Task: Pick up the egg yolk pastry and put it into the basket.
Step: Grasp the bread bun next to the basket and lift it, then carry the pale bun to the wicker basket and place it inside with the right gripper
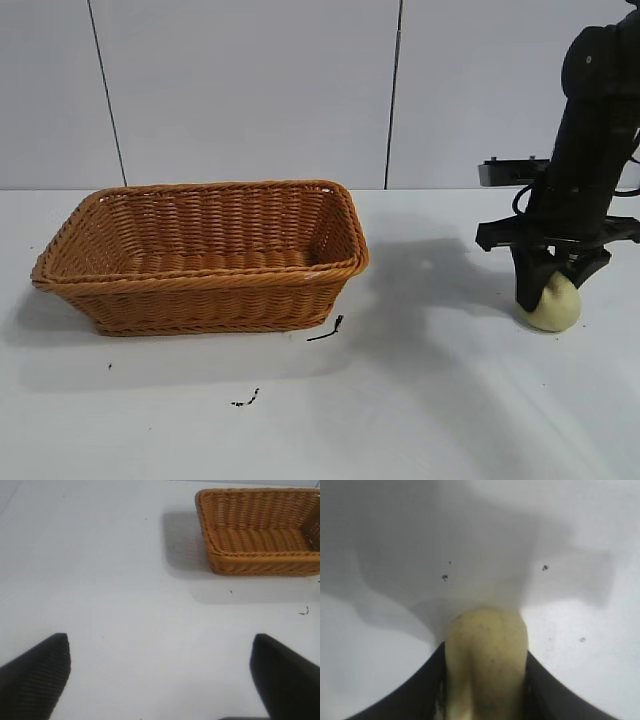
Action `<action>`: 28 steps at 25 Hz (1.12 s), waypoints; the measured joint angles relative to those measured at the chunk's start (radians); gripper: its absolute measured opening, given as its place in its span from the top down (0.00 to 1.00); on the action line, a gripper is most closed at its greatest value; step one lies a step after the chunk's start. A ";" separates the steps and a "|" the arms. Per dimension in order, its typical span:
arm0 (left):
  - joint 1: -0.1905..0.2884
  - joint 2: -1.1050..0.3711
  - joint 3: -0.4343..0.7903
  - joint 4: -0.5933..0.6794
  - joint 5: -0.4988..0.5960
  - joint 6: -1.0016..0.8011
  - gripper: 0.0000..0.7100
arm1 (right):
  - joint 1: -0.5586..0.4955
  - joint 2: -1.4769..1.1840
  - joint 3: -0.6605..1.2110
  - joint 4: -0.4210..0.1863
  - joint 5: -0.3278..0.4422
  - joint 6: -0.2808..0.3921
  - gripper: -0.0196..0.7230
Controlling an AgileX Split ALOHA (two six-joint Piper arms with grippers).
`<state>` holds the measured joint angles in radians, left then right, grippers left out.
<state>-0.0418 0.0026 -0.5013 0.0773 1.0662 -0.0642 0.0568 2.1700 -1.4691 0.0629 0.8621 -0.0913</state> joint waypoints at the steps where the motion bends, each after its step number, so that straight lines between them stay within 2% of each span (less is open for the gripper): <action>1: 0.000 0.000 0.000 0.000 0.000 0.000 0.02 | 0.000 -0.001 0.000 0.001 -0.001 0.000 0.66; 5: 0.000 0.000 0.000 0.000 0.000 0.000 0.02 | 0.000 -0.008 0.000 0.002 -0.001 -0.001 0.67; 9: 0.000 0.000 0.000 0.000 0.000 0.000 0.02 | 0.000 -0.008 0.000 0.002 -0.001 -0.003 0.78; 12: 0.000 0.000 0.000 0.000 0.000 0.000 0.02 | 0.000 -0.021 -0.001 0.002 0.005 -0.003 0.81; 17: 0.000 0.000 0.000 0.000 0.000 0.000 0.02 | 0.000 -0.102 -0.095 0.002 0.090 -0.003 0.82; 23: 0.000 0.000 0.000 0.000 0.000 0.000 0.02 | 0.017 -0.156 -0.347 0.010 0.242 -0.003 0.82; 28: 0.000 0.000 0.000 0.000 0.000 0.000 0.02 | 0.119 -0.142 -0.504 0.010 0.265 0.002 0.82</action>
<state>-0.0418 0.0026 -0.5013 0.0773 1.0662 -0.0642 0.1756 2.0280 -1.9732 0.0729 1.1275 -0.0891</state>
